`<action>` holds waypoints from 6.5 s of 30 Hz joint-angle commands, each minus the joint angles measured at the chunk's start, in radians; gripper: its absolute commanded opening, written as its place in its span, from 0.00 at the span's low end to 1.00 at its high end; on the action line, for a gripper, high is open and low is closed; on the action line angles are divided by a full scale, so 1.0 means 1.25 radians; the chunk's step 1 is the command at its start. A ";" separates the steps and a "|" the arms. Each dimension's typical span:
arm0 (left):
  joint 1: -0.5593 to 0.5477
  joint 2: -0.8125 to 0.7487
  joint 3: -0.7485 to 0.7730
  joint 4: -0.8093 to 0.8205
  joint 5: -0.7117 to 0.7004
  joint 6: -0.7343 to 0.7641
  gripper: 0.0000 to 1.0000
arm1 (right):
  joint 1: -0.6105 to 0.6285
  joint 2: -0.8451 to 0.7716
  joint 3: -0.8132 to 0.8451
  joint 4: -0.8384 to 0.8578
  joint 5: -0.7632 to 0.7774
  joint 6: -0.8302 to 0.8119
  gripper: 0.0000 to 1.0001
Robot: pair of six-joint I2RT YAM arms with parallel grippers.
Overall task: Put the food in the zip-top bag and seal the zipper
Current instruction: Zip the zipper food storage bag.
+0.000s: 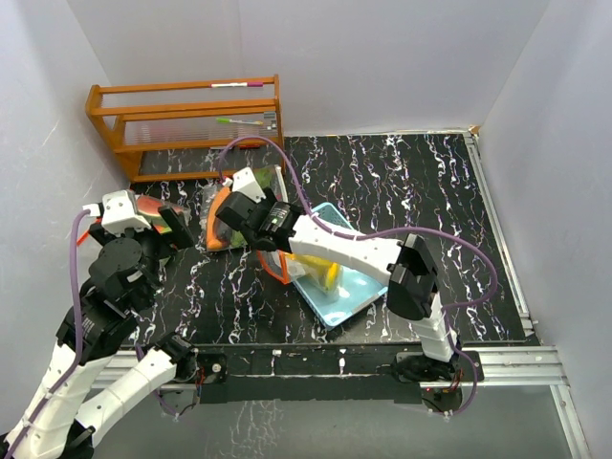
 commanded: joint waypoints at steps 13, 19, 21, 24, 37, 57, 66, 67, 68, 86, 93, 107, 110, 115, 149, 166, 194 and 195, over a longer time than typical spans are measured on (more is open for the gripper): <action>-0.002 0.013 -0.037 0.069 0.040 0.018 0.97 | -0.025 -0.412 -0.371 0.192 -0.096 -0.069 0.20; -0.002 -0.007 -0.135 0.230 0.199 0.059 0.96 | -0.152 -0.602 -0.517 0.312 -0.373 -0.121 0.18; -0.004 -0.016 -0.175 0.298 0.266 0.069 0.96 | -0.189 -0.647 -0.541 0.326 -0.424 -0.132 0.18; -0.002 -0.015 -0.220 0.386 0.351 0.073 0.96 | -0.207 -0.664 -0.544 0.312 -0.424 -0.136 0.26; -0.003 0.078 -0.093 0.275 0.109 -0.016 0.97 | -0.013 -0.531 -0.467 0.289 -0.267 -0.137 0.98; -0.002 0.016 0.008 0.290 -0.140 0.105 0.97 | 0.142 0.011 -0.074 0.026 0.260 0.079 0.98; -0.002 -0.037 -0.015 0.293 -0.119 0.104 0.97 | 0.187 0.086 0.039 -0.114 0.400 0.086 0.99; -0.002 -0.038 -0.016 0.293 -0.118 0.104 0.97 | 0.198 0.083 0.048 -0.087 0.393 0.046 0.99; -0.002 -0.037 -0.016 0.293 -0.117 0.103 0.97 | 0.210 0.081 0.059 -0.074 0.378 0.021 0.99; -0.003 -0.064 -0.028 0.291 -0.096 0.090 0.97 | 0.145 0.092 0.043 -0.051 0.401 0.051 1.00; -0.003 -0.072 -0.034 0.295 -0.102 0.102 0.97 | 0.118 0.098 0.004 0.037 0.359 -0.046 0.97; -0.002 -0.091 -0.043 0.294 -0.106 0.110 0.97 | 0.113 0.089 -0.081 0.008 0.353 0.030 0.53; -0.003 -0.091 -0.042 0.293 -0.106 0.111 0.97 | 0.112 0.078 -0.100 -0.003 0.380 0.038 0.50; -0.002 -0.091 -0.040 0.297 -0.101 0.110 0.97 | 0.098 0.046 -0.141 -0.015 0.397 0.054 0.37; -0.001 0.115 -0.191 0.569 0.851 0.125 0.79 | -0.133 -0.757 -0.704 0.476 -0.412 -0.304 0.08; 0.003 0.227 -0.379 1.114 1.079 -0.005 0.64 | -0.135 -0.803 -0.708 0.473 -0.556 -0.342 0.08; 0.020 0.273 -0.406 1.276 1.141 -0.028 0.43 | -0.134 -0.813 -0.687 0.441 -0.613 -0.349 0.08; 0.020 0.275 -0.404 1.274 1.144 -0.024 0.43 | -0.134 -0.813 -0.686 0.438 -0.617 -0.349 0.08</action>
